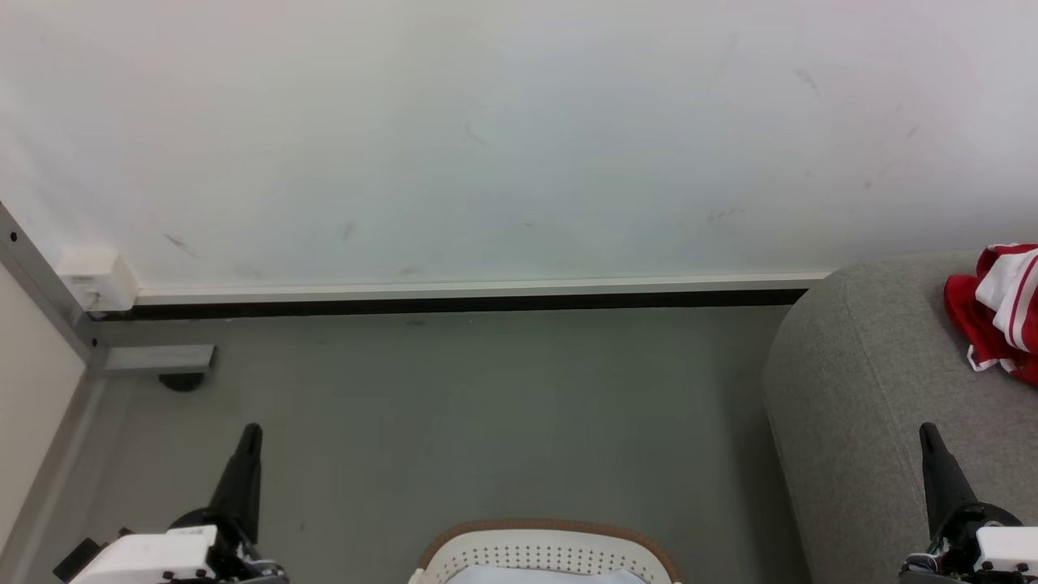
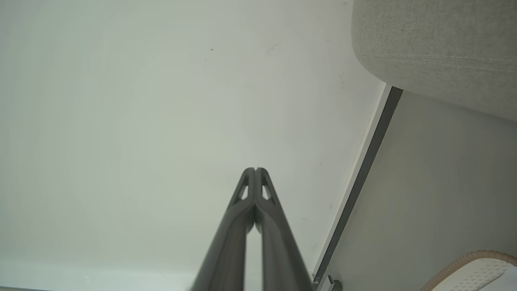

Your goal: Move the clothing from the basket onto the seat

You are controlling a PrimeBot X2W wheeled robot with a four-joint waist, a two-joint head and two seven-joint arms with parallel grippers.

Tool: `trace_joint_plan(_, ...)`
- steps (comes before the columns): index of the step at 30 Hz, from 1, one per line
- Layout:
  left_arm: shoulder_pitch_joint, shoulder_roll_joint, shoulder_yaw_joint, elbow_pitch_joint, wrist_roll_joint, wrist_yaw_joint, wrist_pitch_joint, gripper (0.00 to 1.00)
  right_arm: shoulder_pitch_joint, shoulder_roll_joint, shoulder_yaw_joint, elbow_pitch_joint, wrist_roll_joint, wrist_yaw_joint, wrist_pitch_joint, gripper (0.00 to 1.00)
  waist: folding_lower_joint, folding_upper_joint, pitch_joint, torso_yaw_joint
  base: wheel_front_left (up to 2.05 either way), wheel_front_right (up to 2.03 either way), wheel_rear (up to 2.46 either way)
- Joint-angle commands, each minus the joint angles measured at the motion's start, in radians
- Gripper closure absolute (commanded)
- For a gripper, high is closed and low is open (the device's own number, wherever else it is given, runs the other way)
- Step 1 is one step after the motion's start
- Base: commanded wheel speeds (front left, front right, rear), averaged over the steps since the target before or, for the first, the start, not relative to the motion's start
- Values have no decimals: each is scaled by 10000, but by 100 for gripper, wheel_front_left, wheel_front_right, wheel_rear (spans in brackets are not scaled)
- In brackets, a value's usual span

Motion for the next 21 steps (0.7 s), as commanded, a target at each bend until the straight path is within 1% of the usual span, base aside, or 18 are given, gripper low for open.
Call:
trace_joint_plan(1,-87,19,26,-27,-120,-12,44,100,-76,-106,-3,-35,126,-21,-26,100,0,0,0,0,0,0,0)
trace_joint_plan(21,-87,19,26,-27,-120,-12,44,100,-65,-143,73,-43,179,-21,-84,100,0,0,0,0,0,0,0)
